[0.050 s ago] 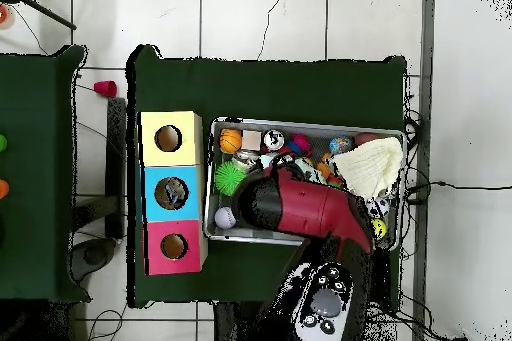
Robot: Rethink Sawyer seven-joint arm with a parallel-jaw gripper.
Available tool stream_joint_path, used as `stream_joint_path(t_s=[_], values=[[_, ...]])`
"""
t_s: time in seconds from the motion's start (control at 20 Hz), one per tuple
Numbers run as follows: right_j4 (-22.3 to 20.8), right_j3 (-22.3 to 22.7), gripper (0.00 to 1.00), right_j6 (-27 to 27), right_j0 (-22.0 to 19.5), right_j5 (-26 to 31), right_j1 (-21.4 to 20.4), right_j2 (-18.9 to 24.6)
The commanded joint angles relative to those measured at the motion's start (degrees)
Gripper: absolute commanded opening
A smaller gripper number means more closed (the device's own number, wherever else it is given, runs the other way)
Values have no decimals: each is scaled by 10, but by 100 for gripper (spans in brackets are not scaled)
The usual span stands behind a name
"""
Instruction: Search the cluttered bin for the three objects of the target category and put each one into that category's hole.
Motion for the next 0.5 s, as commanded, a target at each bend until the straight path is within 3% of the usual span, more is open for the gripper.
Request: stream_joint_path(t_s=[0.05,0.2,0.5], values=[[2,32,100,110,5,-12,54,-54],[5,35,100,123,17,-11,63,-93],[19,37,100,144,11,-86,100,-134]])
